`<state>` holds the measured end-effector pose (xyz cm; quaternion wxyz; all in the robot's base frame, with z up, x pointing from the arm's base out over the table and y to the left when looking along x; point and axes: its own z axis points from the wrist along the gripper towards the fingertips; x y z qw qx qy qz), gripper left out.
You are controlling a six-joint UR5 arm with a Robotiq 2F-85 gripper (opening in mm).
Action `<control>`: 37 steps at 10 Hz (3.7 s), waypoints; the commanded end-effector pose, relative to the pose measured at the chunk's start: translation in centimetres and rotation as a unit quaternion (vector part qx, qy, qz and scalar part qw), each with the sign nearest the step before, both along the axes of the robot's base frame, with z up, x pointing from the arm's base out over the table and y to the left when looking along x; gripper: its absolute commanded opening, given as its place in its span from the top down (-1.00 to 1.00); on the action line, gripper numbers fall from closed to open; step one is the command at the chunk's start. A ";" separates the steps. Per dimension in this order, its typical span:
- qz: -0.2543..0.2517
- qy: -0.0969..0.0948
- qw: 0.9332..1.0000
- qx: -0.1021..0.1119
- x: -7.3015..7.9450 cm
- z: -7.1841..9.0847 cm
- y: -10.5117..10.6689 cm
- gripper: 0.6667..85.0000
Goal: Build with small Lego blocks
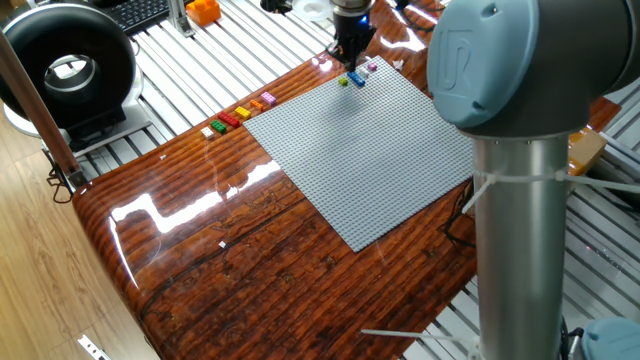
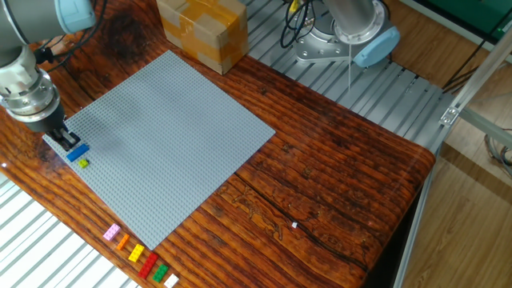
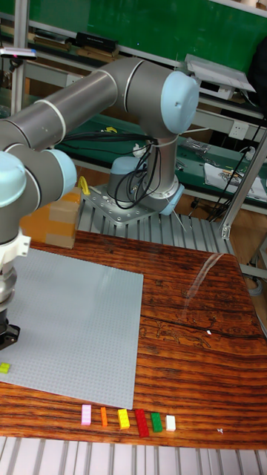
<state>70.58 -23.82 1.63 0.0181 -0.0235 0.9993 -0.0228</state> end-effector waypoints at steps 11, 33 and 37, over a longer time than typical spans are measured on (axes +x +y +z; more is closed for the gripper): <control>-0.015 -0.016 1.000 0.015 0.6 -0.4 1.1 0.99; -0.027 -0.012 0.999 -0.030 0.2 -0.2 0.6 0.99; -0.028 -0.020 0.999 -0.016 0.4 -0.6 1.1 0.99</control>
